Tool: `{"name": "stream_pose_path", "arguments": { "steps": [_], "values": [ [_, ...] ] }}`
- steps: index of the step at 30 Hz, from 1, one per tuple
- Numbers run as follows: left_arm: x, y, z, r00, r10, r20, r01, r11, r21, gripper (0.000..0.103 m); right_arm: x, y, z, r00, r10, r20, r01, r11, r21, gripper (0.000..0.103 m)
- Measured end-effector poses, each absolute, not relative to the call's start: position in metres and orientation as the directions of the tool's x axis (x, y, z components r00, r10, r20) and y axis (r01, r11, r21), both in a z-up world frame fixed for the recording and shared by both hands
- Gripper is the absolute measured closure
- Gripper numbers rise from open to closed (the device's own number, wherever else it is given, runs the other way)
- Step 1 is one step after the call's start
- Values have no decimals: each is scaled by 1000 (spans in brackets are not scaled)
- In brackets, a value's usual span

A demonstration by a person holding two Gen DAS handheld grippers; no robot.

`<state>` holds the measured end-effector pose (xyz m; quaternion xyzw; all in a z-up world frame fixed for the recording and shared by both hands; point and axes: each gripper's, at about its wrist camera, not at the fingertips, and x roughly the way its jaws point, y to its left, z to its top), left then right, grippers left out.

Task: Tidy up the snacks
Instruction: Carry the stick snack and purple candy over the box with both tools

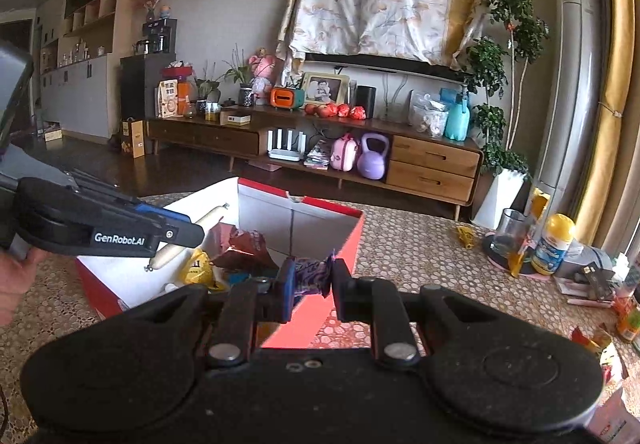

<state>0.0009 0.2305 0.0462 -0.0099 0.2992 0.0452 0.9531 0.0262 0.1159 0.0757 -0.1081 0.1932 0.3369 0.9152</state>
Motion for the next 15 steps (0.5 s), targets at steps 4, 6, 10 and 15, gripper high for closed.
{"name": "stream_pose_path", "arguments": {
  "steps": [4,6,10,15],
  "values": [
    [1,236,44,813,87,-576,-100,995,9,93,26,121,73,689,583,-431,-669,741,-67,86],
    [2,237,42,809,88,-582,-101,995,10,93,26,124,73,684,587,-433,-673,737,-65,86],
    [4,242,36,796,94,-598,-108,994,13,93,28,128,72,672,594,-442,-684,726,-64,86],
    [8,250,26,775,93,-625,-110,994,11,93,32,141,69,643,608,-465,-711,700,-67,86]
  ]
}}
